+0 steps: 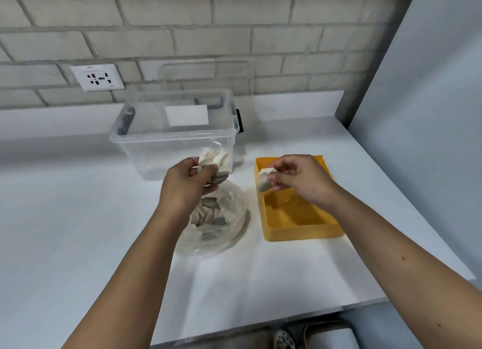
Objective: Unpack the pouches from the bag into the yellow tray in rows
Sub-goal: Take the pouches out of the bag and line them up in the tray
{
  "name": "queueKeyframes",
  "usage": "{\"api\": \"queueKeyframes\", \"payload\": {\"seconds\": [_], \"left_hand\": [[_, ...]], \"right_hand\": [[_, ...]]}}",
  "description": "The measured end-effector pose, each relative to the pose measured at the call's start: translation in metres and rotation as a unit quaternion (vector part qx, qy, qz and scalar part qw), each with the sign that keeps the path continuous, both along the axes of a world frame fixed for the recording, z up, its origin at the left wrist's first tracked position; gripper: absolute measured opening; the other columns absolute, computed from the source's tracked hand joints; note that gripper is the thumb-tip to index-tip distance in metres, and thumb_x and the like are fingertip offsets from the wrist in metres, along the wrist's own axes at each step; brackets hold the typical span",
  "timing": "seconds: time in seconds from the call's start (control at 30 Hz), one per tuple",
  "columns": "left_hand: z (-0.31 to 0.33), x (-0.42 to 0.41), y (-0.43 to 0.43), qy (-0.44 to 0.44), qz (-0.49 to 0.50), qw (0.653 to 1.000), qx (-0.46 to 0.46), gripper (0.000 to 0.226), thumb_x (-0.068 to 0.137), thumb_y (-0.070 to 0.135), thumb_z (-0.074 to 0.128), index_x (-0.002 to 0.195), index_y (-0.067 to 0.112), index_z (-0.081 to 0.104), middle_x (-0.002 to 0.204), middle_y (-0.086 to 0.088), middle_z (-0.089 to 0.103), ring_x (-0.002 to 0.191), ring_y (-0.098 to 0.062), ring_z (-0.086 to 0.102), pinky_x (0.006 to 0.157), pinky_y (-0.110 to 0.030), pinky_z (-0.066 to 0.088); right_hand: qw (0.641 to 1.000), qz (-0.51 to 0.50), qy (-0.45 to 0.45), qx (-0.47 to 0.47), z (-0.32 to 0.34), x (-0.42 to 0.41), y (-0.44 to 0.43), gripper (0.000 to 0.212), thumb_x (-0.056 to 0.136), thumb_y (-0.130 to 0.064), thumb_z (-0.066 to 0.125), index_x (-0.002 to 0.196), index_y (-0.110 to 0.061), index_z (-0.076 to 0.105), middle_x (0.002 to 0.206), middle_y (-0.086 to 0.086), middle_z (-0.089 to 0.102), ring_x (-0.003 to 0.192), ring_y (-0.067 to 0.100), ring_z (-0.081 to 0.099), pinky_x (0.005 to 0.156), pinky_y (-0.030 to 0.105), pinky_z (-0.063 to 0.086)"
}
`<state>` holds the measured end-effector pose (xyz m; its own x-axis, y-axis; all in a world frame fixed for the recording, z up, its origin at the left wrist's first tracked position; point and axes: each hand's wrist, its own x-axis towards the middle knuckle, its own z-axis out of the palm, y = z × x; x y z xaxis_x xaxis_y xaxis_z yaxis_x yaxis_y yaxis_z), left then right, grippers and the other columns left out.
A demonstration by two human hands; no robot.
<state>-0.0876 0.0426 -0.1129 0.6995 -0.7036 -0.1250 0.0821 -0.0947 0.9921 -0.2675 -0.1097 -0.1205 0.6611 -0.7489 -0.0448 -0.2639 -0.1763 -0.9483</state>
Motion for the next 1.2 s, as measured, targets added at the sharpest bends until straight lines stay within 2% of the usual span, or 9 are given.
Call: {"api": "queueKeyframes", "payload": {"seconds": [0.1,0.17,0.27,0.37,0.53,0.7,0.87,1.07,1.2], "left_hand": [[0.0,-0.011,-0.02,0.019,-0.024,0.999,-0.012,0.018,0.093,0.012,0.065,0.11,0.004,0.067,0.099,-0.011,0.075,0.086,-0.019,0.075,0.076,-0.024,0.06],[0.0,-0.018,-0.032,0.028,-0.039,0.999,-0.012,0.019,0.094,0.012,0.064,0.111,0.004,0.067,0.099,-0.012,0.075,0.086,-0.02,0.075,0.073,-0.022,0.059],[-0.005,-0.027,-0.048,0.036,-0.05,0.998,0.003,0.019,0.094,0.013,0.065,0.112,0.005,0.067,0.099,-0.011,0.075,0.087,-0.021,0.075,0.067,-0.018,0.057],[-0.013,-0.029,-0.056,0.035,-0.043,0.998,0.021,0.02,0.093,0.013,0.066,0.111,0.005,0.067,0.099,-0.013,0.075,0.085,-0.021,0.075,0.073,-0.024,0.06],[-0.018,-0.026,-0.063,0.007,-0.026,0.999,0.042,0.02,0.092,0.014,0.068,0.111,0.006,0.067,0.096,-0.011,0.074,0.085,-0.022,0.075,0.075,-0.026,0.061],[-0.021,-0.027,-0.065,0.008,-0.026,0.998,0.057,0.018,0.092,0.013,0.068,0.108,0.007,0.067,0.095,-0.011,0.074,0.084,-0.021,0.075,0.073,-0.025,0.061],[-0.024,-0.025,-0.061,0.011,-0.03,0.998,0.062,0.017,0.091,0.013,0.068,0.107,0.008,0.067,0.097,-0.012,0.074,0.085,-0.022,0.074,0.07,-0.024,0.06],[-0.025,-0.025,-0.06,0.016,-0.034,0.997,0.062,0.02,0.091,0.013,0.069,0.11,0.006,0.067,0.099,-0.013,0.073,0.086,-0.023,0.074,0.069,-0.022,0.059],[-0.027,-0.025,-0.06,0.021,-0.035,0.997,0.061,0.018,0.091,0.013,0.069,0.108,0.007,0.068,0.099,-0.014,0.073,0.087,-0.023,0.074,0.072,-0.025,0.06]], "right_hand": [[0.992,-0.077,0.053,-0.086,-0.011,-0.017,-0.033,0.015,0.087,-0.011,0.071,0.101,-0.011,0.074,0.092,-0.001,0.071,0.082,0.012,0.065,0.058,0.02,0.054],[0.988,-0.097,0.066,-0.098,-0.023,-0.024,-0.053,0.014,0.087,-0.019,0.073,0.1,-0.017,0.074,0.097,-0.002,0.071,0.091,0.012,0.066,0.066,0.025,0.057],[0.989,-0.094,0.079,-0.076,-0.043,-0.021,-0.072,0.011,0.087,-0.015,0.072,0.098,-0.016,0.073,0.098,0.003,0.072,0.093,0.017,0.068,0.076,0.034,0.06],[0.992,-0.092,0.079,-0.035,-0.056,-0.007,-0.077,0.013,0.087,-0.009,0.071,0.097,-0.015,0.067,0.091,0.009,0.072,0.083,0.025,0.069,0.068,0.033,0.059],[0.991,-0.055,0.105,-0.053,-0.064,0.024,-0.08,0.014,0.084,-0.012,0.075,0.095,-0.011,0.065,0.08,0.005,0.074,0.064,0.017,0.066,0.053,0.024,0.052],[0.987,-0.064,0.112,-0.095,-0.071,0.042,-0.081,0.011,0.081,-0.013,0.077,0.086,-0.013,0.068,0.077,0.006,0.075,0.066,0.018,0.071,0.07,0.031,0.057],[0.974,-0.113,0.141,-0.136,-0.084,0.045,-0.078,0.011,0.082,-0.024,0.077,0.086,-0.015,0.071,0.07,0.004,0.073,0.061,0.015,0.069,0.069,0.03,0.057],[0.944,-0.159,0.187,-0.222,-0.085,0.048,-0.072,0.023,0.086,-0.038,0.072,0.091,-0.015,0.074,0.086,0.001,0.072,0.079,0.017,0.066,0.065,0.025,0.049],[0.951,-0.149,0.184,-0.196,-0.092,0.05,-0.073,0.027,0.086,-0.043,0.069,0.09,-0.017,0.074,0.079,0.0,0.072,0.074,0.016,0.067,0.063,0.026,0.05]]}}
